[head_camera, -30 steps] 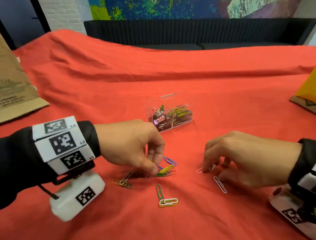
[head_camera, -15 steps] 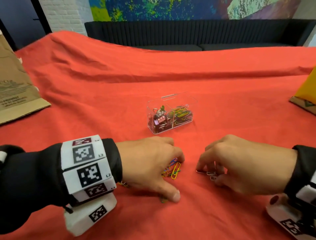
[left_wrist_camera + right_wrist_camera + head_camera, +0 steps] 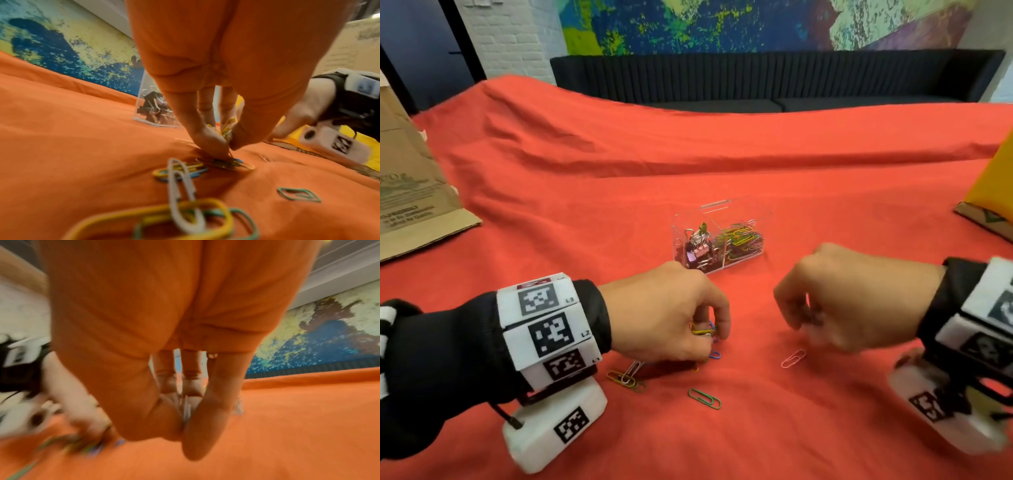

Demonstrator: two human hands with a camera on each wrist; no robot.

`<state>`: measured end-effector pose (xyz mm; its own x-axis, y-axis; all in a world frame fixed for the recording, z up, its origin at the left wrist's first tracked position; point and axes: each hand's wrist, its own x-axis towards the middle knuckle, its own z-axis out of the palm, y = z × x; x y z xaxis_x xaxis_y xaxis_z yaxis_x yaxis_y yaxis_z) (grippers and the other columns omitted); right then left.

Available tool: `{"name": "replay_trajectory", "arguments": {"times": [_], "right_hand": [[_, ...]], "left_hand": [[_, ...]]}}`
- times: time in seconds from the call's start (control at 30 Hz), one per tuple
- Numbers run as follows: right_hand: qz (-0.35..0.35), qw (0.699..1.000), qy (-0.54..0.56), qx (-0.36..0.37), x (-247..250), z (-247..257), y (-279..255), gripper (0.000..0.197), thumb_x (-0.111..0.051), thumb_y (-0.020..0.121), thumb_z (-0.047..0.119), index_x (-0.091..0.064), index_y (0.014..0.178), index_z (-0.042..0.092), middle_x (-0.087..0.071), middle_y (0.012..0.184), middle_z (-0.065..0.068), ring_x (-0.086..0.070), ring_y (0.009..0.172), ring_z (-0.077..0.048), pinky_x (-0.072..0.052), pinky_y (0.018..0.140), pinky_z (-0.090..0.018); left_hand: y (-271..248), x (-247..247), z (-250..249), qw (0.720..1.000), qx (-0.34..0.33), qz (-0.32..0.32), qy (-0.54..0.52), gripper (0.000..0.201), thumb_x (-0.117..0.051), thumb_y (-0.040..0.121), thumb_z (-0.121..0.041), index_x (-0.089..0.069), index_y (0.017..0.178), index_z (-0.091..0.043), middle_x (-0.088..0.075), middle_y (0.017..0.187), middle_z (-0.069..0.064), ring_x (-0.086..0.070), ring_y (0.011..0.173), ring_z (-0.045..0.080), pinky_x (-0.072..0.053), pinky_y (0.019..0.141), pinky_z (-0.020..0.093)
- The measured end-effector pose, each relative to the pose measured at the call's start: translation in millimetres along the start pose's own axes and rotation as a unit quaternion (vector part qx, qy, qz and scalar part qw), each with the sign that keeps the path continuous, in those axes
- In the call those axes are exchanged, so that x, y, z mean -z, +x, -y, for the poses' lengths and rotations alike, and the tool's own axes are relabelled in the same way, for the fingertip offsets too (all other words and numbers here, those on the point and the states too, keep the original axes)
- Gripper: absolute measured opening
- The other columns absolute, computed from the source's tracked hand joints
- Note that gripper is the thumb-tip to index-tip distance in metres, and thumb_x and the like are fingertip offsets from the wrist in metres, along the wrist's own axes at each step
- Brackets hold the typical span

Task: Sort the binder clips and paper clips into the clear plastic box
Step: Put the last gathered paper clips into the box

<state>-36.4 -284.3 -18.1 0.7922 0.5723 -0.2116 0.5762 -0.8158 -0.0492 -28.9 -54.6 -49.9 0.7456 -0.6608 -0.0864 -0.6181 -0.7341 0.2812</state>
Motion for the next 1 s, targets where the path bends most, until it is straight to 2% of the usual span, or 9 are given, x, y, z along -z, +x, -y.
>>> {"name": "replay_trajectory", "arguments": {"times": [0.07, 0.13, 0.27, 0.47, 0.6, 0.7, 0.8, 0.9, 1.0], "right_hand": [[-0.066, 0.997, 0.021, -0.018, 20.1, -12.7, 14.1, 0.01, -0.07, 0.067, 0.018, -0.07, 0.072, 0.027, -0.061, 0.056, 0.029, -0.057, 0.06, 0.013, -0.04, 0.057, -0.006], [-0.151, 0.986, 0.066, -0.035, 37.1, -27.1, 34.0, 0.012, -0.073, 0.066, 0.016, -0.072, 0.068, 0.027, -0.063, 0.058, 0.031, -0.062, 0.065, 0.011, -0.046, 0.065, -0.01], [-0.284, 0.946, 0.14, -0.073, 47.6, -45.6, 83.3, 0.012, -0.077, 0.07, 0.012, -0.077, 0.071, 0.024, -0.072, 0.059, 0.011, -0.07, 0.066, -0.001, -0.055, 0.075, -0.022], [-0.286, 0.944, 0.144, -0.08, 30.7, -49.8, 116.6, 0.013, -0.084, 0.072, 0.016, -0.079, 0.078, 0.027, -0.075, 0.074, 0.008, -0.07, 0.075, -0.009, -0.051, 0.076, -0.021], [-0.319, 0.935, 0.146, -0.059, 28.2, -59.4, 94.9, 0.018, -0.08, 0.075, 0.012, -0.076, 0.073, 0.03, -0.076, 0.074, 0.008, -0.071, 0.073, -0.004, -0.052, 0.074, -0.02], [-0.281, 0.95, 0.129, -0.048, 17.6, -57.3, 67.1, 0.014, -0.077, 0.073, 0.014, -0.077, 0.073, 0.028, -0.075, 0.069, 0.012, -0.068, 0.067, 0.003, -0.055, 0.073, -0.021], [-0.157, 0.979, 0.129, -0.011, -3.2, -39.3, 36.7, 0.011, -0.077, 0.074, 0.02, -0.078, 0.081, 0.028, -0.074, 0.07, 0.015, -0.068, 0.067, 0.004, -0.053, 0.068, -0.016], [-0.003, 0.991, 0.131, 0.022, -18.4, -17.4, 10.6, 0.025, -0.076, 0.074, 0.037, -0.074, 0.099, 0.037, -0.073, 0.08, 0.01, -0.067, 0.074, -0.002, -0.057, 0.073, -0.024], [0.043, 0.99, 0.122, 0.054, -23.4, -6.6, -1.8, 0.037, -0.075, 0.07, 0.037, -0.069, 0.106, 0.041, -0.07, 0.087, 0.012, -0.066, 0.077, -0.005, -0.057, 0.075, -0.03]], "left_hand": [[-3.7, 1.9, 4.6, 1.0, 0.0, -0.005, -0.026, 0.015, -0.07, 0.082, -0.034, -0.072, 0.098, -0.035, -0.067, 0.077, -0.014, -0.063, 0.068, 0.004, -0.047, 0.065, 0.014], [-7.8, 4.5, 6.9, 0.998, -0.001, -0.014, -0.057, 0.014, -0.075, 0.083, -0.038, -0.073, 0.096, -0.037, -0.067, 0.076, -0.015, -0.065, 0.069, 0.004, -0.05, 0.066, 0.018], [-12.7, 13.9, 8.0, 0.993, -0.005, -0.061, -0.1, 0.013, -0.079, 0.082, -0.035, -0.075, 0.094, -0.033, -0.07, 0.073, -0.013, -0.067, 0.066, 0.002, -0.049, 0.063, 0.016], [-4.8, 47.5, 10.5, 0.974, -0.017, -0.155, -0.164, 0.013, -0.082, 0.081, -0.017, -0.077, 0.09, -0.025, -0.075, 0.07, -0.003, -0.072, 0.06, 0.01, -0.059, 0.063, 0.027], [16.1, 71.7, 17.7, 0.97, -0.016, -0.198, -0.141, 0.013, -0.084, 0.078, -0.023, -0.078, 0.089, -0.025, -0.076, 0.07, -0.003, -0.073, 0.062, 0.013, -0.062, 0.067, 0.036], [45.9, 82.4, 20.8, 0.973, -0.011, -0.207, -0.103, 0.012, -0.083, 0.079, -0.02, -0.078, 0.091, -0.022, -0.076, 0.07, -0.002, -0.074, 0.062, 0.009, -0.062, 0.068, 0.032], [79.9, 86.9, 22.7, 0.982, 0.005, -0.18, -0.062, 0.01, -0.078, 0.081, -0.017, -0.077, 0.09, -0.022, -0.077, 0.068, -0.002, -0.073, 0.061, 0.004, -0.062, 0.07, 0.031], [104.8, 88.9, 23.3, 0.986, 0.019, -0.163, -0.019, 0.013, -0.074, 0.08, -0.015, -0.077, 0.09, -0.022, -0.076, 0.066, -0.004, -0.071, 0.059, 0.003, -0.061, 0.073, 0.03], [118.9, 90.5, 20.3, 0.988, 0.019, -0.151, 0.024, 0.016, -0.072, 0.08, -0.015, -0.077, 0.093, -0.022, -0.076, 0.066, -0.006, -0.069, 0.059, -0.004, -0.058, 0.078, 0.024]]}}
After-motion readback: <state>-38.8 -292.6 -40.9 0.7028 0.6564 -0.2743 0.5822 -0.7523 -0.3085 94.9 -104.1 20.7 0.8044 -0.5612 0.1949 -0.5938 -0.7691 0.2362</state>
